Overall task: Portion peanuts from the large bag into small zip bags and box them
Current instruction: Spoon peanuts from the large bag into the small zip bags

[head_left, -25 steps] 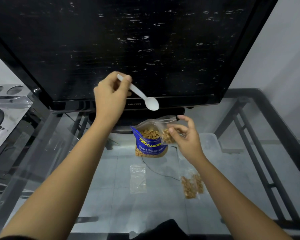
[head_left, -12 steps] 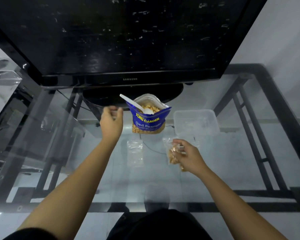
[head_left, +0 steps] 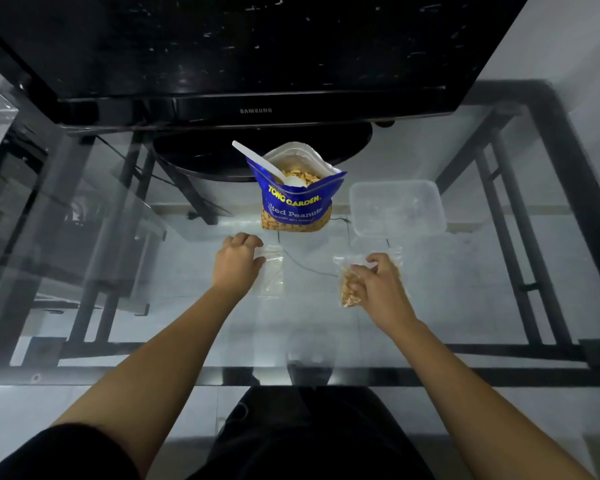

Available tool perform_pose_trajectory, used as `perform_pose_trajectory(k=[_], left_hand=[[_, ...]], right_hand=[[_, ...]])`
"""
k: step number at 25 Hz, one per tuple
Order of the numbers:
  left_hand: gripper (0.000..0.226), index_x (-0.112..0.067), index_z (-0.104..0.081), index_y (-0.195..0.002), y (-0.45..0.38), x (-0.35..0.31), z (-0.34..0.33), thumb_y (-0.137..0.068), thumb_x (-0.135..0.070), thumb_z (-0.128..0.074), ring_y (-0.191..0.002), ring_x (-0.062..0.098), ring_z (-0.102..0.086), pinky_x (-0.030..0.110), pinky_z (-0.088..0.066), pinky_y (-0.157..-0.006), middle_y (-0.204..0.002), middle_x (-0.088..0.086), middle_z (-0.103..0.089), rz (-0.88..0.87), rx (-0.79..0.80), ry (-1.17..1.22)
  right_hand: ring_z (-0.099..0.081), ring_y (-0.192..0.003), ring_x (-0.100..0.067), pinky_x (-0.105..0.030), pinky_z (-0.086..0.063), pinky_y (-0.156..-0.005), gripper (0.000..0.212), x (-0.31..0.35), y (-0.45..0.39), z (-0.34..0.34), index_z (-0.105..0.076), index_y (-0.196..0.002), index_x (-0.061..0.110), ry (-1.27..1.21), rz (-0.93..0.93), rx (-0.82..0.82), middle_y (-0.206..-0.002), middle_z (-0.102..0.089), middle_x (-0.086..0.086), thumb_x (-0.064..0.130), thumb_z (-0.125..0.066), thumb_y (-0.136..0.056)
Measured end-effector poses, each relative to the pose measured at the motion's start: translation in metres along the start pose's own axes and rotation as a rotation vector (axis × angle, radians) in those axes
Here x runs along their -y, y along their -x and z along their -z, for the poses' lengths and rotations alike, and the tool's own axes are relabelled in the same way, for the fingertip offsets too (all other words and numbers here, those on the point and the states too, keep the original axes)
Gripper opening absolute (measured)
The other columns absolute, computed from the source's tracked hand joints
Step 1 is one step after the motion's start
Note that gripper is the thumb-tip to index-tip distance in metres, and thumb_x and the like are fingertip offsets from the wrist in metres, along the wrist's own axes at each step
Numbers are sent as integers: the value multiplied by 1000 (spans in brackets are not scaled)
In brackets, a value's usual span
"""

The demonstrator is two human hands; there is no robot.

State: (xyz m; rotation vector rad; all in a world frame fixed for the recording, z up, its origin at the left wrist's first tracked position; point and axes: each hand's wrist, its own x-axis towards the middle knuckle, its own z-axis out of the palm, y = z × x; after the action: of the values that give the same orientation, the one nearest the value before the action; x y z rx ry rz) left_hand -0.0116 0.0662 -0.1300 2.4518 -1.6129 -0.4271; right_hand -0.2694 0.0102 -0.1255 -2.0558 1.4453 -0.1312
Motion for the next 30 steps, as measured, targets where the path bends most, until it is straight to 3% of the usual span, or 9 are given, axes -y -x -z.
perform_pose_trajectory(k=[4,7,10,15,17,19,22,25,30], left_hand=[[17,-11,-63,-103,-1,-3,2,-88,-17,-59,-109,29,-51,41,-43,-90,-121,9,-60,-80,-15,-74],[13,-15,-64,-96,-1,-5,17,-86,-22,-58,-107,24,-52,42,-42,-91,-113,3,-64,-87,63,25],[7,-16,-65,-84,3,-8,46,-81,-21,-61,-96,19,-57,37,-47,-85,-96,-1,-66,-114,136,194],[16,-13,-61,-70,16,-27,104,-79,1,-62,-68,3,-56,14,-44,-65,-73,-1,-63,9,208,813],[18,-12,-62,-71,16,-31,122,-78,5,-60,-63,-2,-56,9,-42,-61,-69,-4,-63,13,198,907],[18,-12,-64,-71,13,-31,138,-78,4,-58,-64,1,-58,13,-42,-62,-67,-6,-65,8,197,952],[14,-12,-67,-68,9,-31,158,-75,-11,-55,-57,7,-56,25,-40,-61,-60,-6,-64,19,209,1117],[23,-2,-68,-79,3,-31,170,-86,-4,-47,-53,8,-59,28,-44,-60,-58,-2,-66,11,232,1190],[12,3,-67,-85,2,-34,181,-87,-5,-59,-52,7,-63,9,-43,-46,-61,-1,-70,-21,223,1121]], right_hand=[[-44,-113,-31,-36,-41,-95,30,-8,2,2,-58,-119,11,89,69,45,-121,-45,-15,17,-53,-90],[-46,-108,-24,-34,-44,-95,36,2,7,8,-57,-122,12,66,147,-25,-116,-46,-10,18,-58,-87],[-50,-107,-17,-22,-38,-92,41,34,12,10,-55,-124,14,-122,187,-40,-116,-48,-4,28,-60,-86],[-50,-113,-5,-19,-37,-91,61,94,13,6,-41,-129,26,-715,44,215,-121,-52,12,38,-71,-76],[-61,-94,-10,-20,-45,-79,44,106,6,8,-48,-114,31,-868,0,188,-105,-62,6,28,-72,-77],[-61,-77,-13,-21,-50,-68,26,115,-3,17,-56,-101,23,-966,-12,106,-95,-65,-5,16,-70,-80],[-59,-72,-9,-16,-51,-63,10,125,-11,39,-60,-89,15,-1034,37,124,-89,-63,-3,9,-66,-83],[-62,-76,-6,-14,-50,-64,7,129,-17,56,-62,-84,18,-1010,96,167,-90,-65,2,13,-66,-83],[-54,-75,-17,-29,-46,-71,16,132,-23,71,-53,-74,15,-1017,155,173,-89,-61,-4,17,-66,-83]])
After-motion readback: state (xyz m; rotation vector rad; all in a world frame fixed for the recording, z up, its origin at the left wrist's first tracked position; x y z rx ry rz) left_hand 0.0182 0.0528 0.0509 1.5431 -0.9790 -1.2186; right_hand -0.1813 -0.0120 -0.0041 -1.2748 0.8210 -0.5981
